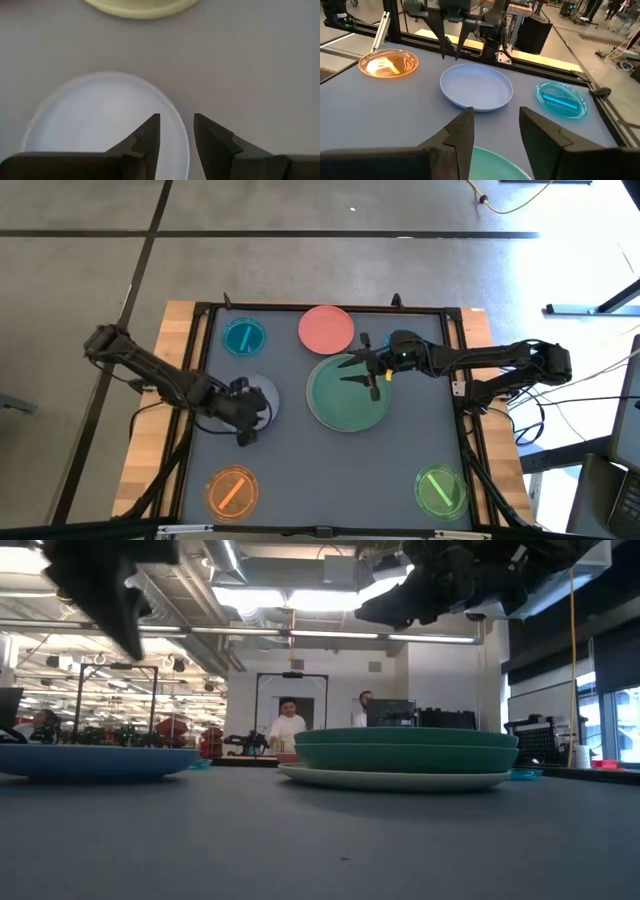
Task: Stack plastic plates
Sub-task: Stack the blue plate on top of the green plate
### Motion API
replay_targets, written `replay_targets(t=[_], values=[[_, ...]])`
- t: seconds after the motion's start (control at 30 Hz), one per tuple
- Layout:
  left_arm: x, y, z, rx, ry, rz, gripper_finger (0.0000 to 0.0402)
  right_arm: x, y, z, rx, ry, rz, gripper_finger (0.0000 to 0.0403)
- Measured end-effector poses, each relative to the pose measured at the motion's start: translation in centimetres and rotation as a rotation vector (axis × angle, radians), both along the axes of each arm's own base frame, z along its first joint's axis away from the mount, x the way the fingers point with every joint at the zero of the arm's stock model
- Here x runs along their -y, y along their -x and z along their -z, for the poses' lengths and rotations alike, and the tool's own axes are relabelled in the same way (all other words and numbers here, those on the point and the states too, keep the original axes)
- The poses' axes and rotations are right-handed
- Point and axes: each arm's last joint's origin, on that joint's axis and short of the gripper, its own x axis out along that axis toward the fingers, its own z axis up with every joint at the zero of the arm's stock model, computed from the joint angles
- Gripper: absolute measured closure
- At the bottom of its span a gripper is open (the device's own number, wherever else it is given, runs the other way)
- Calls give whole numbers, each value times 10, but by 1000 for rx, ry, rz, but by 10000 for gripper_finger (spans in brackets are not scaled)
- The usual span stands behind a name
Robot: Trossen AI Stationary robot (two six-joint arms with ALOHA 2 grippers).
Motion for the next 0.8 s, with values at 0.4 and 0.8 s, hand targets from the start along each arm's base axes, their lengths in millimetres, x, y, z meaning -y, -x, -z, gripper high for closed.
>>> replay_targets(t=[0.4,0.8], values=[[23,-7,35,-186,-5,59,289,1,1,5,-51,2,52,253],[32,-18,76,-383,2,51,289,1,1,5,-49,2,52,253]])
